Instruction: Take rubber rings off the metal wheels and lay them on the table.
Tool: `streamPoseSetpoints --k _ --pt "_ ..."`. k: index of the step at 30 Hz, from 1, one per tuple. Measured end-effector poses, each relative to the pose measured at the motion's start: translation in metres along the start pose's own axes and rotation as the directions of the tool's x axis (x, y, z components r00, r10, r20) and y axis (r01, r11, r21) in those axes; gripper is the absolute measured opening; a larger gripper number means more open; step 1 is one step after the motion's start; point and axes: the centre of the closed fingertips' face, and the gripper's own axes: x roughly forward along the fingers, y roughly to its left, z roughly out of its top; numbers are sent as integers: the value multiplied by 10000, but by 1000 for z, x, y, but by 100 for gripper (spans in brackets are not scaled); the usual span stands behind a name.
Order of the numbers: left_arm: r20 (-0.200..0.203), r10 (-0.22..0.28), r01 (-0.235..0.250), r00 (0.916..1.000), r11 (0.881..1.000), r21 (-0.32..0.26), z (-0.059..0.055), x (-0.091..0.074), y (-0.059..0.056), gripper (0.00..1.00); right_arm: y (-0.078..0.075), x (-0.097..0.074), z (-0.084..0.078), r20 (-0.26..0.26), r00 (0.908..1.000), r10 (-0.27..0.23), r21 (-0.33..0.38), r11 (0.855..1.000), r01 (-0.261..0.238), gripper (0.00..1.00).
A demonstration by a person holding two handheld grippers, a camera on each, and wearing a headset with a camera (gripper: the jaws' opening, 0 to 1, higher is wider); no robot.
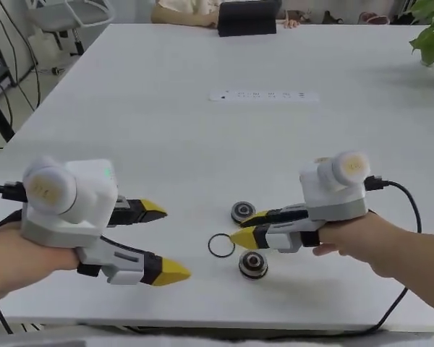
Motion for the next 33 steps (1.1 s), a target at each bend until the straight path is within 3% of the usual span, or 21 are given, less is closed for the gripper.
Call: streamPoseSetpoints --k 19,33 --pt "83 -472 469 9989 9984 308 21 21 -7 57 6 -33 -1 452 9990 63 -338 9994 -48 26" --pt "-64 -697 699 9975 9960 562 26 30 -9 55 9 -44 -12 415 9991 133 -697 9975 -104 28"
